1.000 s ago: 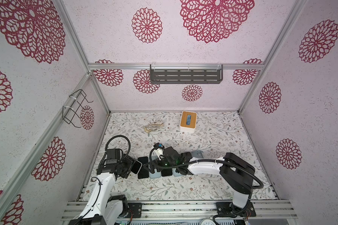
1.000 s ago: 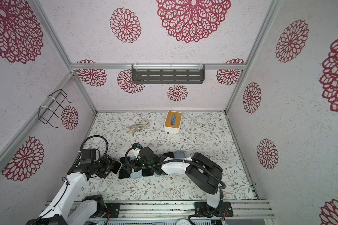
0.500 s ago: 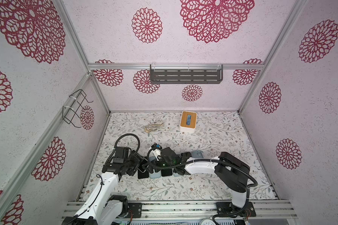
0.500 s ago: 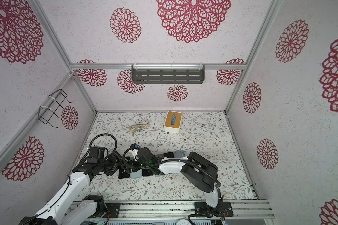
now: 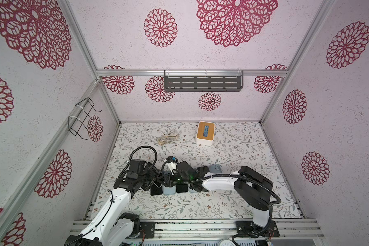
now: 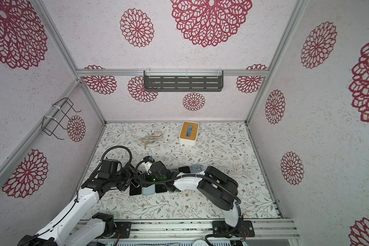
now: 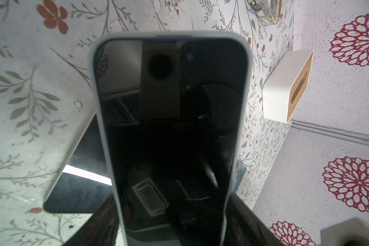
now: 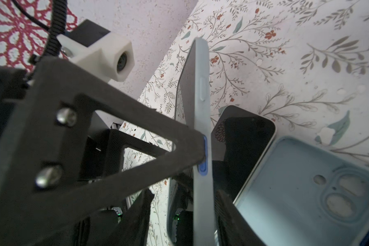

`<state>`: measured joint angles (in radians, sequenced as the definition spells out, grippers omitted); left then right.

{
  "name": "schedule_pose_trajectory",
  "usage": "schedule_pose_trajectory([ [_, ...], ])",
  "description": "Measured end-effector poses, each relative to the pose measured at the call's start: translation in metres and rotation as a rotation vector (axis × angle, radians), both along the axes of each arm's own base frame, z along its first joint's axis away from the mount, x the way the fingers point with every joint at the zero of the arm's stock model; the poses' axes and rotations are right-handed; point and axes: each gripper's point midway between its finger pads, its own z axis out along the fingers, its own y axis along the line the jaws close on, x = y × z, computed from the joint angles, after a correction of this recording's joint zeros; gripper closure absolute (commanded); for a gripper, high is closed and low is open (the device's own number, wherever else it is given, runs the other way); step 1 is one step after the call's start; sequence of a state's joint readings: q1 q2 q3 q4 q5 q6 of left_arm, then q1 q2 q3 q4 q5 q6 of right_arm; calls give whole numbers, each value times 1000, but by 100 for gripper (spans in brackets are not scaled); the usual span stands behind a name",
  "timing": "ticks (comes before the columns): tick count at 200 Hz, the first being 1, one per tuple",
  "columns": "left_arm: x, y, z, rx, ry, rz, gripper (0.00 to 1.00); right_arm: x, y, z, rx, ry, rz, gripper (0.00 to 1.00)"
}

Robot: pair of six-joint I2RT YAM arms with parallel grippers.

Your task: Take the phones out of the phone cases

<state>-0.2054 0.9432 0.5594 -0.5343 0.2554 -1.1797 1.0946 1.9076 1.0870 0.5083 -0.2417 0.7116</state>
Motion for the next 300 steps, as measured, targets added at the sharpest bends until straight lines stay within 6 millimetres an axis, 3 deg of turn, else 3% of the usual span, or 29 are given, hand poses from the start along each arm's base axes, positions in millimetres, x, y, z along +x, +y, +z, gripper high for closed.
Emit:
schedule_pose_trajectory([
  [55, 4, -9, 7, -8, -39, -19, 57, 3, -4, -2, 22, 51, -39, 91],
  [70, 8, -12, 16, -17, -85, -19, 52, 6, -6, 5, 37, 44, -43, 100],
  [93, 14, -19, 36, -43, -178, -37, 33, 5, -10, 1, 19, 43, -46, 100],
  [135, 20, -25, 60, -55, -295, -75, 12, -3, -27, -20, -51, 73, -53, 100],
  [156, 20, -26, 65, -36, -333, -107, 6, -6, -39, -14, -64, 64, -63, 100],
  [177, 22, -27, 79, 4, -387, -156, 3, -8, -52, 8, -41, 34, -71, 100],
  [206, 27, -34, 128, 42, -564, -252, 2, -4, -85, 42, -7, -26, -116, 100],
  [233, 25, -47, 165, 35, -751, -352, 3, 2, -130, 61, 6, -71, -188, 100],
  [270, 29, -69, 180, 21, -849, -500, 3, 14, -194, 74, -5, -115, -301, 100],
  [300, 32, -91, 186, -2, -880, -621, 3, 18, -238, 100, 45, -183, -375, 100],
])
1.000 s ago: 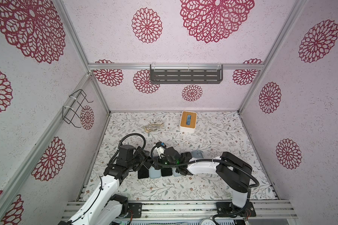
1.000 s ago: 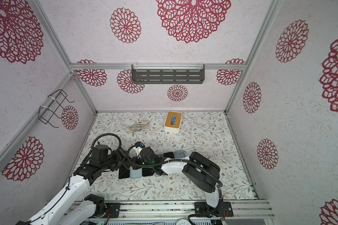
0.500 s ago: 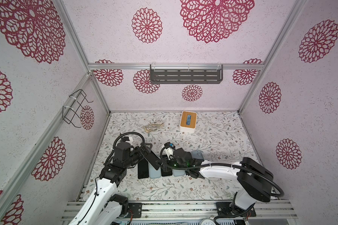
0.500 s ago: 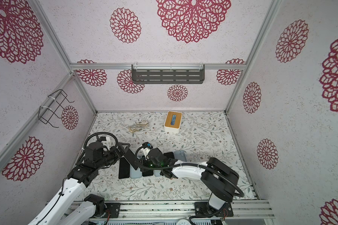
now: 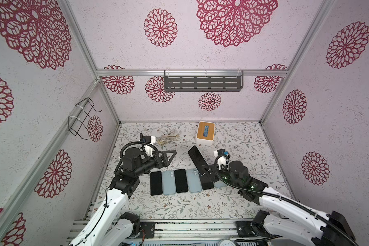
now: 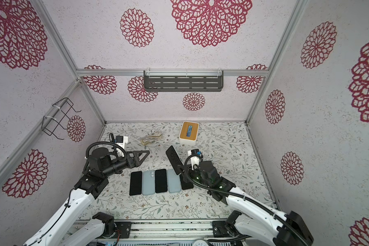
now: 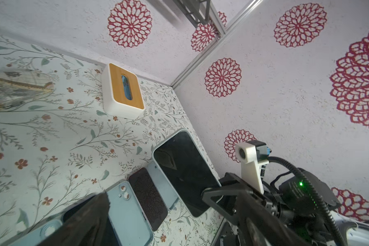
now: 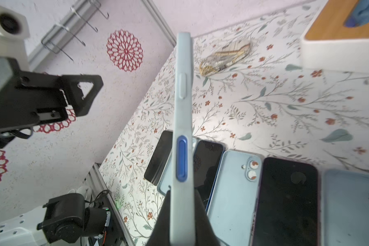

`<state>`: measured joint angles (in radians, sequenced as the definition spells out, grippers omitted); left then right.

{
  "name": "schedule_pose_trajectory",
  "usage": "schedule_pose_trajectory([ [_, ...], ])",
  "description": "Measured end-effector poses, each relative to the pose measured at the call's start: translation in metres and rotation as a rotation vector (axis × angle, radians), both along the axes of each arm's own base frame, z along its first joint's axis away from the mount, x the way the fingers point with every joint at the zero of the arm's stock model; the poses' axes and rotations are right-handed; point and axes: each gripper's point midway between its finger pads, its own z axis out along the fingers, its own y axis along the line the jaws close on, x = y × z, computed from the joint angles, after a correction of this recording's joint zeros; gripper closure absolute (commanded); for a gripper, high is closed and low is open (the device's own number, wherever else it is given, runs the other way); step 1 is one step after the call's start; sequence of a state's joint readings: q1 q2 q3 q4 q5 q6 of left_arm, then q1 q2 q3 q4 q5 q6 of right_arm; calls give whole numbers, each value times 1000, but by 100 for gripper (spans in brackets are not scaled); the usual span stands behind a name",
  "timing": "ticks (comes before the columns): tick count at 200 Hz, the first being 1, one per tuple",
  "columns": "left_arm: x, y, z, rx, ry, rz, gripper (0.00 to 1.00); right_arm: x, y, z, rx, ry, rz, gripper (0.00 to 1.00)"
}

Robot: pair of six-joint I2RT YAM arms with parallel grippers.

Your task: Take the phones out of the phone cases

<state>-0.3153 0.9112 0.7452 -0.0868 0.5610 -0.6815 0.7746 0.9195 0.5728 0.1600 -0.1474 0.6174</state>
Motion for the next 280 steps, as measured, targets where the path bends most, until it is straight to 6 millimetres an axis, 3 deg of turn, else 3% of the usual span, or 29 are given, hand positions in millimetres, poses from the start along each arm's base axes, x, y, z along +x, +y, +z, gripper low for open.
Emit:
schedule_pose_trajectory([
  [27, -1, -24, 8, 15, -28, -100, 3, 0, -25, 31, 57, -80, -22, 100],
  [56, -5, -48, 7, 19, -42, -190, 3, -3, -35, 49, 93, -135, 2, 100],
  [115, -17, -81, 11, -16, -74, -348, 3, -22, -21, 83, 196, -237, 155, 100],
  [164, -17, -93, 18, -52, -90, -418, 3, -29, -12, 104, 261, -312, 239, 100],
  [196, -21, -97, 35, -112, -129, -456, 3, -36, -11, 116, 315, -364, 272, 100],
  [240, -27, -108, 56, -223, -180, -533, 0, -38, -8, 115, 369, -373, 295, 100],
  [258, -30, -114, 56, -246, -170, -563, 7, -36, -6, 116, 386, -365, 302, 100],
  [280, -32, -119, 57, -266, -161, -591, 23, -37, -5, 120, 408, -369, 309, 100],
])
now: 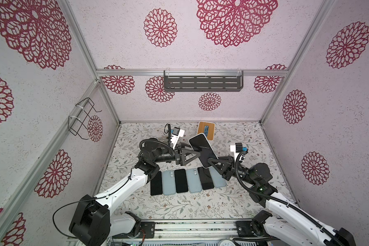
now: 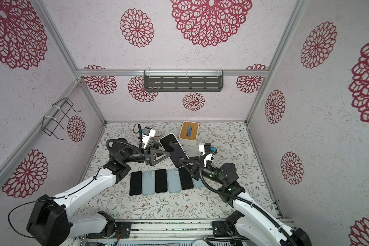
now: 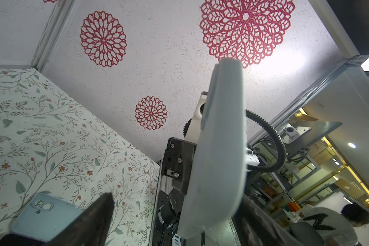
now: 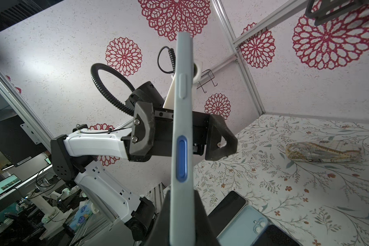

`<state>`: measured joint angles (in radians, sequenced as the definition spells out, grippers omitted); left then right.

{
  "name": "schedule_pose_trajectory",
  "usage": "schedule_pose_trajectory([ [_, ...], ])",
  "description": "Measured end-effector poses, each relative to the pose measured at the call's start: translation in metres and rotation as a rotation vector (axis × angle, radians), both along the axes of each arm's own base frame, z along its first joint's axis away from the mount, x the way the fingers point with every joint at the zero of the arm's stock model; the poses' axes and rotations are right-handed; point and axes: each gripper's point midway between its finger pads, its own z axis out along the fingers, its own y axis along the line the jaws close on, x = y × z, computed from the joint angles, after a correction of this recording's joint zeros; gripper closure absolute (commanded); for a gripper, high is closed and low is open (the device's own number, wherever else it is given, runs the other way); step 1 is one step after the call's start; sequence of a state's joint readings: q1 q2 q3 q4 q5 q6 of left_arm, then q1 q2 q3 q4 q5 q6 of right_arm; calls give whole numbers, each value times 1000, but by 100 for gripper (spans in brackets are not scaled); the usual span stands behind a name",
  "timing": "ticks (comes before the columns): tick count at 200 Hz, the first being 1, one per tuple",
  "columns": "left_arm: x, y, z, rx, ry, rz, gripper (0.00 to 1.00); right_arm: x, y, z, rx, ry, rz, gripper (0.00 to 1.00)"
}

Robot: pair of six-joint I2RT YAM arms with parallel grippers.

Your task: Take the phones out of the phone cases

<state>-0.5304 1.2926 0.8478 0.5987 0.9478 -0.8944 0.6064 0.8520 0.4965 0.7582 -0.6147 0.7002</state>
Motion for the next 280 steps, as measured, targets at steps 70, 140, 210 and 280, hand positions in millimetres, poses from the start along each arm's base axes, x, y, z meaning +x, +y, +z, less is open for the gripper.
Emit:
schedule_pose_trajectory([
  [70, -9, -5, 11, -26, 9, -74, 48, -5, 0, -5, 11, -1, 23, 100],
  [140, -16, -9, 13, -26, 19, -120, 80, -5, 0, -4, 11, -4, 27, 100],
  [210, -12, -4, 20, -18, 40, -38, 100, -7, -6, 7, 54, -4, 5, 21],
  [280, -23, 30, 88, -167, 17, 446, 100, 0, -16, 1, 189, 18, -89, 17],
])
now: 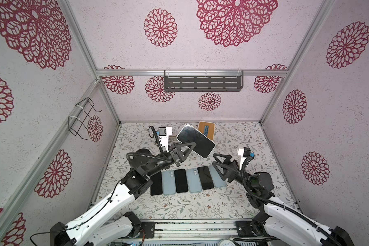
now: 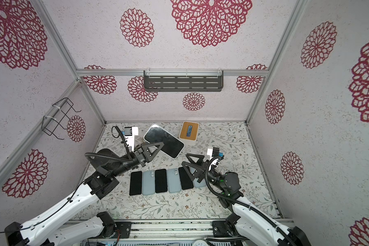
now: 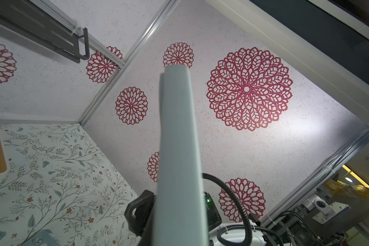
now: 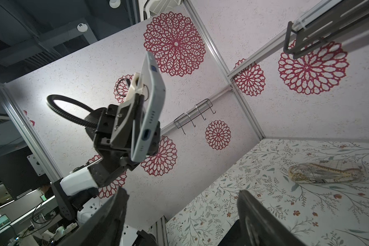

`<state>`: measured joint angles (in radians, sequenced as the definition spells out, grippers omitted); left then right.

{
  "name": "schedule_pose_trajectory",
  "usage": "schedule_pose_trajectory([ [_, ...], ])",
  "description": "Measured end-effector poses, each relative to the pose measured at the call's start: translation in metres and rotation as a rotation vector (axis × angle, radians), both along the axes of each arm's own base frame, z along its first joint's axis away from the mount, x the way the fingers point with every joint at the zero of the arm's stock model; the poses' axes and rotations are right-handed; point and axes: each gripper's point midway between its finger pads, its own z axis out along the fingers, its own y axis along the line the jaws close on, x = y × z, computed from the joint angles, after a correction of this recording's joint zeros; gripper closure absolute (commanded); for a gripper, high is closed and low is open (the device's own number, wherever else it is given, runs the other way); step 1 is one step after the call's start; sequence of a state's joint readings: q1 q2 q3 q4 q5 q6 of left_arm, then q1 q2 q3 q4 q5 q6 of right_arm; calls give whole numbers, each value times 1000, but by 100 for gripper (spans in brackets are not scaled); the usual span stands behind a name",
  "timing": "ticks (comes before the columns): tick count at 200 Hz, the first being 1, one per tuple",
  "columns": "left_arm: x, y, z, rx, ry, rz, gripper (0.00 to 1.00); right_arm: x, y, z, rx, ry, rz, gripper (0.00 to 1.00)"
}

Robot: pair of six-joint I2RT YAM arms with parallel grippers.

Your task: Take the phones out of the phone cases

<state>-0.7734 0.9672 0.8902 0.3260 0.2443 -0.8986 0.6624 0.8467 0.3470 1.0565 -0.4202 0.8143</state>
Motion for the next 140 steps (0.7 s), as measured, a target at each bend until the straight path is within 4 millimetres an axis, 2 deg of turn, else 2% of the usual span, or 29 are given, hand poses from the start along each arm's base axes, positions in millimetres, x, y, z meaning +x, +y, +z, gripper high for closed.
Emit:
schedule_pose_trajectory([
  [21, 4, 0, 0, -12, 32, 79, 100, -5, 9, 3, 26, -8, 21, 17],
  [51, 21, -2, -22, 1, 110, 177, 100, -12, 22, 5, 52, -20, 57, 18],
  [79, 26, -3, -39, 3, 165, 206, 100, -13, 24, 13, 82, -38, 58, 20],
  [109, 26, -2, -38, -34, 185, 212, 100, -11, 23, 24, 119, -57, 52, 27],
  [140, 28, 1, -38, -87, 200, 221, 100, -5, 26, 26, 149, -39, 57, 36],
])
